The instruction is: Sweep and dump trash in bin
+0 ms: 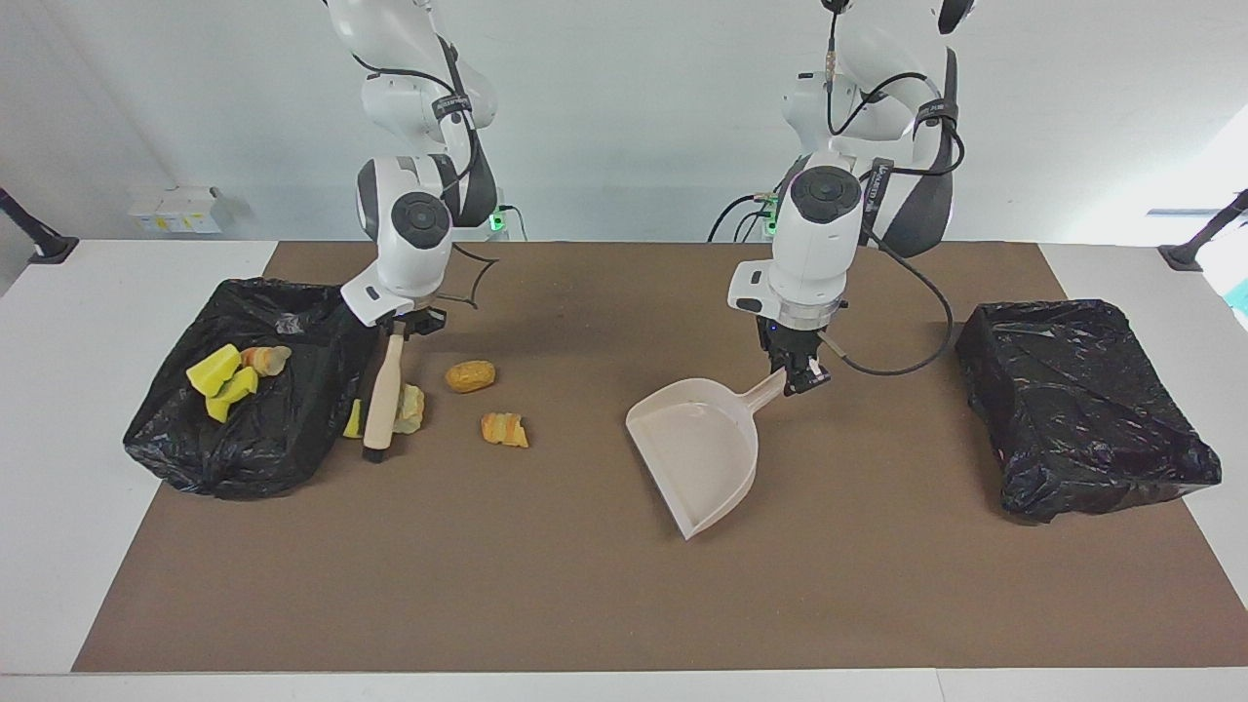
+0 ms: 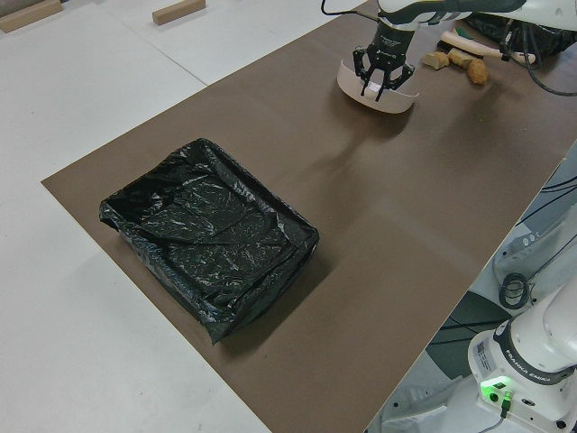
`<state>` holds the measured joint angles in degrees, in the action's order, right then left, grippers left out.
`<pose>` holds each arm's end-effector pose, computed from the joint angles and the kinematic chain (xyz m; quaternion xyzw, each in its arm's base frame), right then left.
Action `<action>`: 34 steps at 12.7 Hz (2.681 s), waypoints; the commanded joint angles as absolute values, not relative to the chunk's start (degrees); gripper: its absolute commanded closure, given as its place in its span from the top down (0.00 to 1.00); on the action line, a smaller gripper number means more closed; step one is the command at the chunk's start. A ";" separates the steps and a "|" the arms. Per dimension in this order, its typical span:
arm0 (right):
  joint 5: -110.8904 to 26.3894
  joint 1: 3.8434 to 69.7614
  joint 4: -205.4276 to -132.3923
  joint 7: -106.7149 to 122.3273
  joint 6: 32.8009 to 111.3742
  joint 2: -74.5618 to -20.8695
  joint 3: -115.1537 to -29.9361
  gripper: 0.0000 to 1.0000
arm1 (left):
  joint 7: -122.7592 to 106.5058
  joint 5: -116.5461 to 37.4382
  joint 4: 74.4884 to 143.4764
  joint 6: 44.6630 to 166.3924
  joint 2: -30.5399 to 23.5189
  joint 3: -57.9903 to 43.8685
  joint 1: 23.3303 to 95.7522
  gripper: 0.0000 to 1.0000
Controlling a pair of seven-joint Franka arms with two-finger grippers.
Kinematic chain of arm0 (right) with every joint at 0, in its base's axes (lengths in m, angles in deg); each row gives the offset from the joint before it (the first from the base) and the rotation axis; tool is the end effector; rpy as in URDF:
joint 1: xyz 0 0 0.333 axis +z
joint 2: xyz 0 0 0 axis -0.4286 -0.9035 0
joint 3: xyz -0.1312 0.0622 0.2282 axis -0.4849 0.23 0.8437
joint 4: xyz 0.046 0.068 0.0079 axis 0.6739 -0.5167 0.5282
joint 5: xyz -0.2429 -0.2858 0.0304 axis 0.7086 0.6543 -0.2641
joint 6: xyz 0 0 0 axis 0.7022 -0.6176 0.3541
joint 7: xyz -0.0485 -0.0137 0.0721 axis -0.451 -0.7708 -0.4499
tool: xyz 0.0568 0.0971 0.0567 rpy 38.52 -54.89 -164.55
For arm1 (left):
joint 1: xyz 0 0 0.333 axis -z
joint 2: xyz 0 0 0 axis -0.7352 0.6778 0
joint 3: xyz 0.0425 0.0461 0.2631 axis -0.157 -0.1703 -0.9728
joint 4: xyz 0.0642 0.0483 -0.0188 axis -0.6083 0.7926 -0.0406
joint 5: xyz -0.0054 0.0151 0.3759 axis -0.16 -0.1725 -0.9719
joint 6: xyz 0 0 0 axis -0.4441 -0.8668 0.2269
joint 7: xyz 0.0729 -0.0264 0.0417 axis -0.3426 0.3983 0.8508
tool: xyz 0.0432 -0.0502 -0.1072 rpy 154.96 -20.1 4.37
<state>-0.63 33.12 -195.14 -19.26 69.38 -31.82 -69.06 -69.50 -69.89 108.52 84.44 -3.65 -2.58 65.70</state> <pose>0.4515 0.1346 0.2940 0.9875 0.0458 -0.0929 0.1188 0.5203 -0.2436 0.3560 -0.7977 0.6023 0.0149 0.0261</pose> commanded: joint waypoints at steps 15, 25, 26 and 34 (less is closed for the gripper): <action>0.38 14.59 -190.38 -7.66 70.56 -31.84 -69.81 0.00 | -68.84 -63.02 120.90 93.44 -7.95 -2.18 68.95 0.00; -7.59 24.92 -191.02 -7.58 74.46 -37.47 -69.29 0.00 | -68.48 -62.93 122.39 94.76 -8.47 -2.18 68.95 0.00; -8.92 27.72 -189.54 -7.58 74.29 -38.60 -69.29 0.00 | -68.48 -62.93 122.39 94.76 -8.47 -2.18 68.95 0.00; -17.62 42.66 -183.10 -7.14 78.84 -44.59 -69.02 0.00 | -68.48 -62.93 122.39 94.67 -8.47 -2.18 68.86 0.00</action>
